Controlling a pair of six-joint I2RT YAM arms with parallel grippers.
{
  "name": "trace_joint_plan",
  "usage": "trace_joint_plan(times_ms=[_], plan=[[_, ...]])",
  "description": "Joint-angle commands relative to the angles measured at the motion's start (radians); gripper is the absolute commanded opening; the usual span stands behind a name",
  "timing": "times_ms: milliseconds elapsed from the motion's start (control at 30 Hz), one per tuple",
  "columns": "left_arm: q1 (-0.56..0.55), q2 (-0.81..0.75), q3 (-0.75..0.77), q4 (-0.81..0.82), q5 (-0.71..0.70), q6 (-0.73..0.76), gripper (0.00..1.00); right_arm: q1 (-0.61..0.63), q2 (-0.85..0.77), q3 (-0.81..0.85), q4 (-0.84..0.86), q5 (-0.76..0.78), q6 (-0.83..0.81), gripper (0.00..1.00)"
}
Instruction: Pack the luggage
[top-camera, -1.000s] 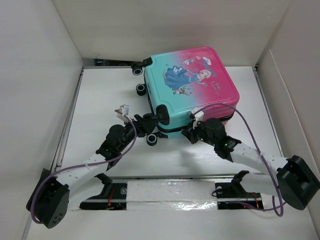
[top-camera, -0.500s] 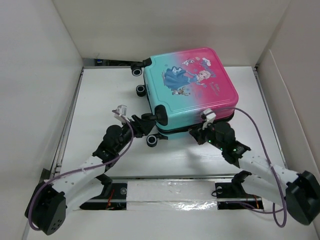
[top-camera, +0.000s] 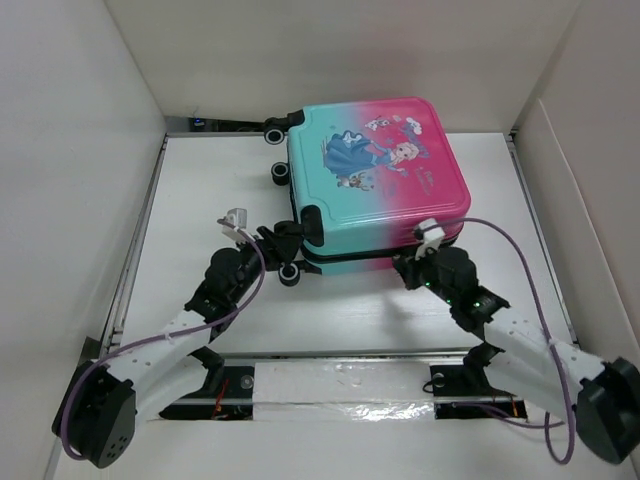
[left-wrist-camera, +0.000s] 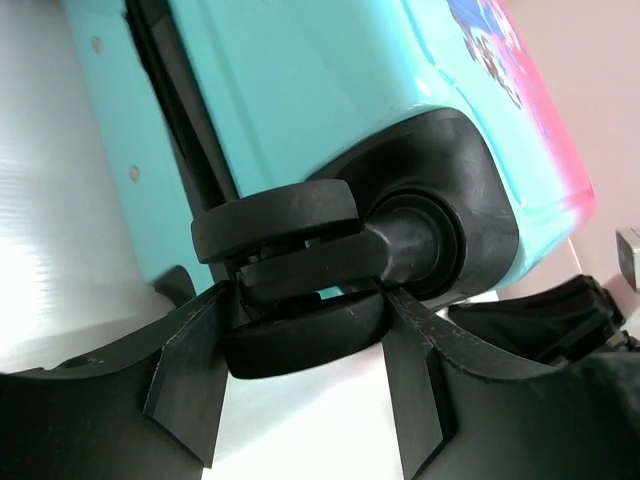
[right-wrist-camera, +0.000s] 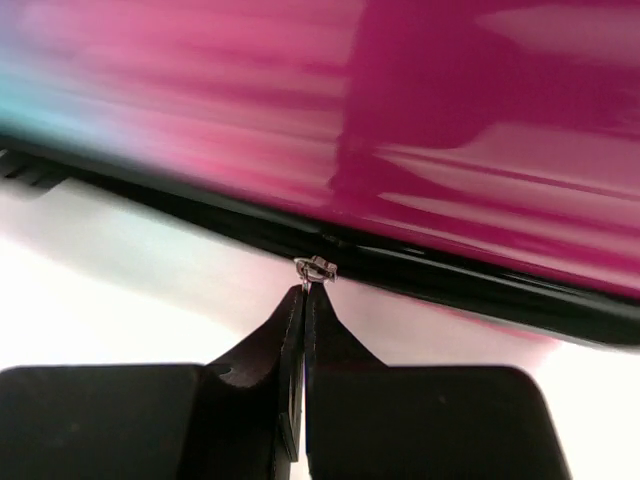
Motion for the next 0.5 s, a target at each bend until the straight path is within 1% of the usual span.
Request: trace_joint_plan(times_ms=[0,33,100,133,200,233,267,333,400,467], plan=[[-0.11,0.038,0.051,0.187,0.032,-0.02,0.0,0.271,0.093,0.12,0.159,0.001,0.011,0.0],[-0.136,0.049,0.06,0.189,0.02,-0.02,0.0,0.339,0.178,0.157,0.175,0.02,0.012,0.0],[-0.202,0.069,0.097,0.183,0.012,-0.009,0.0,0.468,0.283,0.252,0.191,0.057,-0.003,0.0],[-0.217,0.07,0.108,0.174,0.002,-0.006,0.0,0.582,0.391,0.366,0.19,0.06,-0.021,0.0],[-0.226,0.046,0.128,0.132,0.006,-0.001,0.0,0.675,0.485,0.473,0.187,0.09,-0.046,0.0],[-0.227,0.026,0.128,0.112,-0.003,0.0,0.0,0.741,0.522,0.557,0.182,0.103,-0.058,0.0],[-0.227,-0.017,0.122,0.074,-0.012,0.008,0.0,0.761,0.57,0.579,0.185,0.121,-0.063,0.0],[-0.227,-0.057,0.111,0.04,-0.037,0.012,0.0,0.775,0.595,0.59,0.256,0.116,-0.066,0.0],[-0.227,-0.094,0.084,0.019,-0.038,0.003,0.0,0.775,0.604,0.539,0.332,0.161,-0.067,0.0],[-0.227,-0.126,0.039,0.028,-0.037,-0.027,0.0,0.732,0.586,0.492,0.339,0.164,-0.041,0.0]])
